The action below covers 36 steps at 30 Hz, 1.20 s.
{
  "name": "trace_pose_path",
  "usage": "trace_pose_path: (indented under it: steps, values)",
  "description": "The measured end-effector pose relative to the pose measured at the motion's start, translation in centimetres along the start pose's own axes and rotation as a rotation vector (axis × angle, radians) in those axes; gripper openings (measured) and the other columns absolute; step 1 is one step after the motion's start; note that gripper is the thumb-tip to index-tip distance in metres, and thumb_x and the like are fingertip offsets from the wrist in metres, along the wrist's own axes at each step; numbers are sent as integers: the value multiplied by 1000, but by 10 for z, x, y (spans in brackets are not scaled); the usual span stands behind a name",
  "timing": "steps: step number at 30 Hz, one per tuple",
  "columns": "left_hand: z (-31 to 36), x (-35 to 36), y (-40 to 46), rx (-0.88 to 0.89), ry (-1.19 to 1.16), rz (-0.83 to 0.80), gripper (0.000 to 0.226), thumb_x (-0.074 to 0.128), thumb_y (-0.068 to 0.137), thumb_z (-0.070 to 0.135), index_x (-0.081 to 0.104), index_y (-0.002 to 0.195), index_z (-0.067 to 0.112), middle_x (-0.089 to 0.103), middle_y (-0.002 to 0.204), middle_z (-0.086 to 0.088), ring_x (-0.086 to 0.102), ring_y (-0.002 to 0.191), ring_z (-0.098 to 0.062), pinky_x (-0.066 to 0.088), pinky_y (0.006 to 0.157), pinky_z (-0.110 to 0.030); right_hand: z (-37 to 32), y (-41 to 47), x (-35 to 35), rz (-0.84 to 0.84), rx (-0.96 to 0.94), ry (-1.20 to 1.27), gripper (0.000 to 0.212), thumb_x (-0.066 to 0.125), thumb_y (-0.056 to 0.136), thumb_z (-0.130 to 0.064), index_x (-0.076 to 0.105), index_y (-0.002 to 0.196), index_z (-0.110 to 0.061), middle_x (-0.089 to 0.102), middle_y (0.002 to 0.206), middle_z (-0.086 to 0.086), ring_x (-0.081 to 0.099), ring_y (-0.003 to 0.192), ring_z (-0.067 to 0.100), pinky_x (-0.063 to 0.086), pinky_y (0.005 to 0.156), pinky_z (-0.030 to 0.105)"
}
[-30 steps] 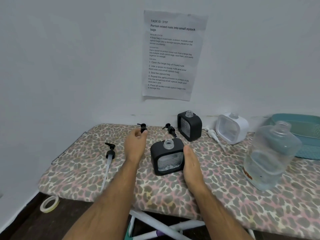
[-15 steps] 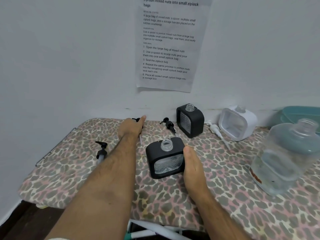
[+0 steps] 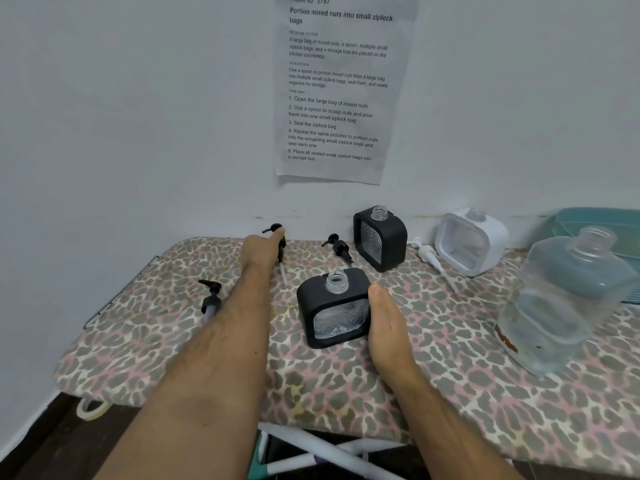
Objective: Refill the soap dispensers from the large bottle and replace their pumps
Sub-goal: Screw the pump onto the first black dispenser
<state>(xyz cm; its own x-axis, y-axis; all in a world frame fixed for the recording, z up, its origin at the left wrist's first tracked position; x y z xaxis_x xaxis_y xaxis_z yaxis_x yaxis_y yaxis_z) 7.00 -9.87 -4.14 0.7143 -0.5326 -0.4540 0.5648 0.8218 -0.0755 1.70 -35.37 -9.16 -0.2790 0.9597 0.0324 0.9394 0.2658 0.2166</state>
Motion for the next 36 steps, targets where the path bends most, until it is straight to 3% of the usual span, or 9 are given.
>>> trace_pose_path:
  steps: [5,8,12,16,21,25,28,31,36]
  values:
    - [17,-21,-15,9,-254,-57,47,65,90,44,55,63,8,51,60,-7,43,52,-20,34,51,-28,2,-1,0,8,16,-25,58,29,95,-61,63,122,-22,67,114,-10,61,109,0,47,97,25]
    - [34,-36,-33,42,-441,-86,38,67,90,43,61,68,13,59,72,-5,51,64,-18,38,56,-30,5,1,3,12,39,-44,75,27,90,-76,57,134,-22,62,129,-7,56,121,5,43,108,35]
    - [56,-53,-69,131,-554,-141,28,66,90,44,68,76,20,70,85,-1,64,79,-15,41,67,-28,-1,-2,4,18,66,-27,62,29,99,-61,58,134,-18,63,128,-3,57,119,9,44,107,36]
    - [72,-62,-106,225,-586,-183,24,66,90,43,71,79,23,73,88,4,68,83,-12,42,75,-30,-4,-5,5,34,90,-19,86,27,82,-80,57,135,-20,61,132,-2,56,123,12,44,108,41]
    - [84,-66,-139,292,-623,-225,29,66,91,42,72,101,16,75,96,3,69,96,-13,45,81,-29,-7,-7,5,32,93,-15,80,29,87,-76,56,136,-20,60,134,-2,54,124,13,42,110,42]
    - [86,-61,-157,325,-593,-243,36,68,90,37,69,114,11,73,99,1,68,90,-9,47,79,-27,-8,-7,4,15,95,-24,71,29,93,-70,58,134,-19,62,130,-2,56,121,12,43,108,40]
    - [81,-54,-167,365,-561,-250,29,70,89,29,67,112,11,74,97,3,68,88,-7,47,78,-26,-8,-7,3,6,60,-35,63,29,96,-66,63,121,-20,65,120,-5,59,111,3,47,101,27]
    - [71,-47,-173,399,-545,-247,21,71,89,21,66,107,11,73,93,3,69,78,4,48,66,-10,-12,-8,1,8,44,-27,37,30,104,-46,63,106,-29,67,106,-11,61,101,-1,46,87,16]
    - [57,-37,-178,428,-520,-234,13,72,88,20,63,97,21,74,94,2,69,78,5,48,65,-8,-10,-8,1,3,34,-27,45,30,105,-46,58,130,-22,60,124,-13,55,115,2,39,103,21]
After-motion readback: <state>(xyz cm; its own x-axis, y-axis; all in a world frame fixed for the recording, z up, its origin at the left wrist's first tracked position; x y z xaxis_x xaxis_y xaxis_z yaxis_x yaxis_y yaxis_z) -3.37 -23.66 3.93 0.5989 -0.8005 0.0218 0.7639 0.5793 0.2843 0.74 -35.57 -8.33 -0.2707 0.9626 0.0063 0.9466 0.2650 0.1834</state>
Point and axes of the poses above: each hand's wrist, its own y-axis towards the middle knuckle, its own x-axis out of the palm, z = x × y, the point moved 2 cm from there along y, towards the middle knuckle
